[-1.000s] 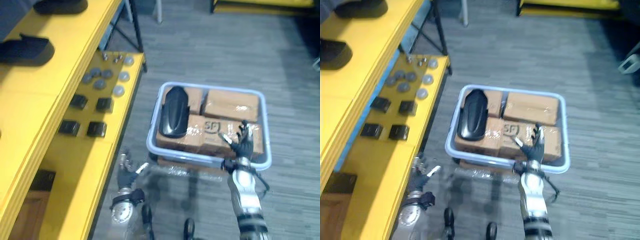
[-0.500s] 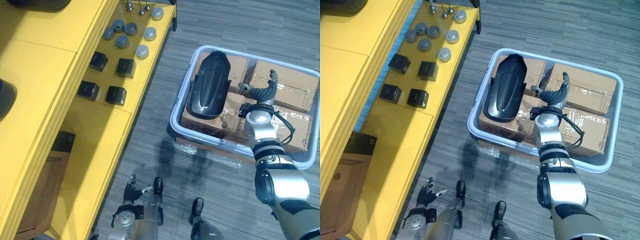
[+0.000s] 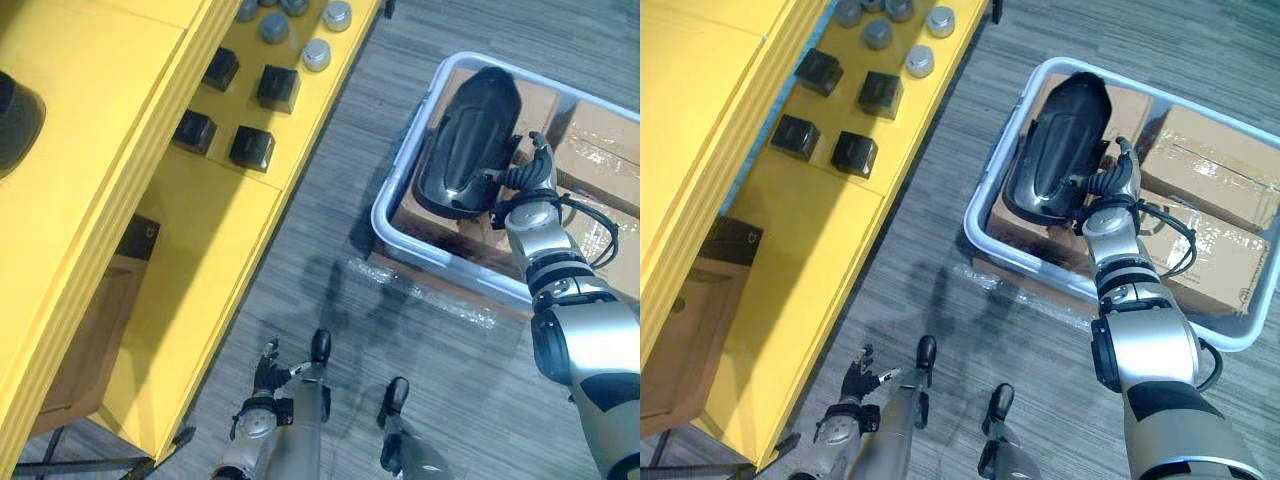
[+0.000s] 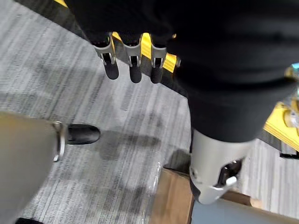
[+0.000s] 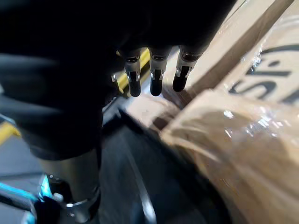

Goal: Walk over and take plastic housings, then place them on the shelf

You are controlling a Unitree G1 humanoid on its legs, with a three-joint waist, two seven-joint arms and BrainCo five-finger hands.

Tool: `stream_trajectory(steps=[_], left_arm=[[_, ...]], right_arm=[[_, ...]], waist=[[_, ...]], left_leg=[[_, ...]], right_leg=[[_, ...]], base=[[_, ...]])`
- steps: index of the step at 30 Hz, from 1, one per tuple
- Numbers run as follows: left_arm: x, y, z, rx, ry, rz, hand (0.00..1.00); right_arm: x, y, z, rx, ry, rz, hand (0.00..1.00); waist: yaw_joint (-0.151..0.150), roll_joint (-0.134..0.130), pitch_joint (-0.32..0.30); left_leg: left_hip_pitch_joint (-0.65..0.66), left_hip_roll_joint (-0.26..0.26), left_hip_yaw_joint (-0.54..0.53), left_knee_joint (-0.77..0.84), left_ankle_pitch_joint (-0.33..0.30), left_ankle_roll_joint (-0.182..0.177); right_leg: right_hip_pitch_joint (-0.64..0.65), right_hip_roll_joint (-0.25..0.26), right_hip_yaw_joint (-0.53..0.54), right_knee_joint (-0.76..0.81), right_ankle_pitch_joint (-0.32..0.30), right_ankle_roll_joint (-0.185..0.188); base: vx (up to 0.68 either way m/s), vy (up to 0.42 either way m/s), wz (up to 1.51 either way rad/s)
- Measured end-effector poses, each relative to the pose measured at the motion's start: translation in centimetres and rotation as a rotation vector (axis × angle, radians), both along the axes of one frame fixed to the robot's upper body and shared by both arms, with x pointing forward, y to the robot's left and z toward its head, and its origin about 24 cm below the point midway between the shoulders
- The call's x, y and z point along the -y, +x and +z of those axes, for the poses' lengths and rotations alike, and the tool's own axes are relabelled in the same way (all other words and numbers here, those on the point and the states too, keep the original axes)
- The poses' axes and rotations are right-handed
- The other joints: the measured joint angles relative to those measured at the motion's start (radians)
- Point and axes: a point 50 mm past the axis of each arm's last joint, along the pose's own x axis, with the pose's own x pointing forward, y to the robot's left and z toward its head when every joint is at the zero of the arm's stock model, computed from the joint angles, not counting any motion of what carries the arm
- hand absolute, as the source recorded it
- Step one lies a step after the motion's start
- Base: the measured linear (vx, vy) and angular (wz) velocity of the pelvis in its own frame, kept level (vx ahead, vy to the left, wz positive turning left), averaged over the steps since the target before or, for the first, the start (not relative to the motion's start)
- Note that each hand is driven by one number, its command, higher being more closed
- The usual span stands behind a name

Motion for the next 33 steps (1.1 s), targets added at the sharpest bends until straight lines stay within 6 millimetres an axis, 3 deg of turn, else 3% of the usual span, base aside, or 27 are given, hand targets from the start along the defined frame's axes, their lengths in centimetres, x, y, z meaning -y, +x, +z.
stream_trajectory(steps=[2, 6, 11, 12, 23, 28, 33], left_arm=[[0.2, 0.1, 0.1, 0.002, -0.001, -0.006, 0.00], [1.5, 0.2, 0.0, -0.006, -0.033, -0.026, 0.00], [2.4, 0.4, -0.1, -0.024, -0.029, -0.059, 0.00], [2.6, 0.5, 0.0, -0.023, -0.026, -0.065, 0.00], [2.8, 0.4, -0.1, -0.038, -0.042, -0.053, 0.00], [3.4, 0.2, -0.2, -0.040, -0.059, -0.062, 0.00], [3.2, -0.5, -0.2, -0.028, -0.081, -0.042, 0.00]], right_arm=[[0.3, 0.0, 0.1, -0.016, 0.005, -0.018, 0.00], [2.9, -1.0, 1.1, -0.028, -0.034, -0.120, 0.00], [4.5, -1.8, 2.2, -0.010, -0.041, -0.205, 0.00], [4.7, -2.0, 2.3, -0.006, -0.042, -0.218, 1.00], [6.7, -3.1, 2.5, -0.006, -0.057, -0.311, 1.00], [7.2, -3.2, 0.9, -0.080, -0.088, -0.318, 1.00], [7.7, -3.5, -0.6, -0.160, -0.169, -0.341, 1.00]], waist=[[0.004, 0.000, 0.000], [0.048, 0.012, 0.009], [0.065, 0.019, 0.013], [0.070, 0.019, 0.013], [0.070, 0.021, 0.014], [0.065, 0.022, 0.014], [0.038, 0.022, 0.014]], left_leg=[[-0.023, 0.000, -0.011, 0.008, 0.000, 0.000], [-0.056, -0.001, -0.020, 0.015, 0.001, 0.000], [-0.088, -0.007, -0.039, 0.023, 0.001, 0.000], [-0.092, -0.007, -0.039, 0.023, 0.001, 0.000], [-0.073, -0.008, -0.034, 0.008, 0.003, -0.001], [-0.033, -0.008, -0.033, -0.008, 0.003, -0.002], [-0.004, -0.009, -0.030, -0.013, 0.003, -0.002]], right_leg=[[-0.013, 0.003, -0.009, -0.001, 0.000, 0.000], [-0.030, 0.007, -0.016, -0.019, 0.010, 0.002], [-0.044, 0.009, -0.036, -0.031, 0.013, 0.002], [-0.047, 0.009, -0.036, -0.031, 0.013, 0.002], [-0.034, 0.008, -0.036, -0.041, 0.012, 0.002], [-0.001, 0.007, -0.035, -0.047, 0.011, 0.004], [0.023, 0.005, -0.034, -0.044, 0.010, 0.005]], base=[[0.01, 0.005, 0.08], [0.01, 0.010, 0.05], [0.01, 0.015, 0.09], [0.00, 0.000, 0.00], [0.01, -0.003, 0.00], [0.02, -0.009, 0.01], [0.00, -0.002, -0.01]])
